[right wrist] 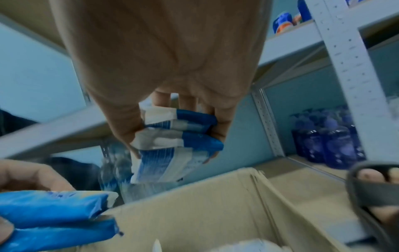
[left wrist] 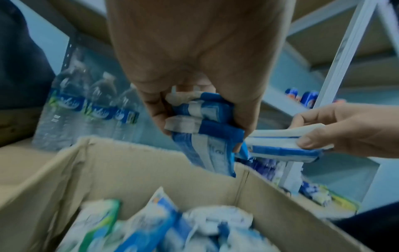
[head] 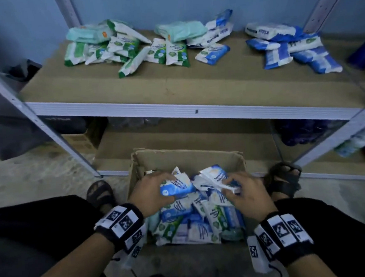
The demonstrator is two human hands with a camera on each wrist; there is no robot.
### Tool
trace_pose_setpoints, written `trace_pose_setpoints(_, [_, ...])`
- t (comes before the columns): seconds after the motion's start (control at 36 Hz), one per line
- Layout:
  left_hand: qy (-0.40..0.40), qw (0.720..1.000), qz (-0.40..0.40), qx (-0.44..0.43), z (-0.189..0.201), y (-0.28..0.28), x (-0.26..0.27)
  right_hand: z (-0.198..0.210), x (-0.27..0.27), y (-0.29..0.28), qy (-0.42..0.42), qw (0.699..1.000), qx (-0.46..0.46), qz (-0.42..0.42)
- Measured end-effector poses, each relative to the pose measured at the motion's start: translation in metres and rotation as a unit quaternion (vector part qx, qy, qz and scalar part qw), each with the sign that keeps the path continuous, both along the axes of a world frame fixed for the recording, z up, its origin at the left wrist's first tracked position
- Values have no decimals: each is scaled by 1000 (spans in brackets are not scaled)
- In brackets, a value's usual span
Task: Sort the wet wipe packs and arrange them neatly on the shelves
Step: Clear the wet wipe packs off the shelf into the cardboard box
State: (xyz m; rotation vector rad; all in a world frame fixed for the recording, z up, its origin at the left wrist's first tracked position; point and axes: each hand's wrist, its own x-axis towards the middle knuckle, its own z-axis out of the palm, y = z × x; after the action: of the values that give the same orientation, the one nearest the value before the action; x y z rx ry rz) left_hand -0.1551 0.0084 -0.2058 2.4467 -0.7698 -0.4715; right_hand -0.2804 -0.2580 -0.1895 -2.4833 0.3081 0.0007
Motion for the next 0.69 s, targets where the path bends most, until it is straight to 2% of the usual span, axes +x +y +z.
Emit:
trace_pose_setpoints(0.08, [42, 997, 4, 70, -26, 6, -8, -24, -9, 7, 102, 994, -15, 35])
trace_pose_setpoints(0.25, [73, 981, -25, 175, -52, 15, -15, -65, -11, 30, 212, 972, -16, 95])
trace_pose_setpoints(0.39, [109, 967, -47, 224, -60, 22, -14, -89, -14, 47, 271, 952, 48, 132])
trace_pose_setpoints(0.56, [135, 944, -71, 291, -67, 29, -5, -102, -8, 44, 282, 948, 58, 136])
trace_pose_setpoints(0.69, [121, 944, -23, 306, -59, 31, 7, -89, 9, 28, 230, 966, 65, 101])
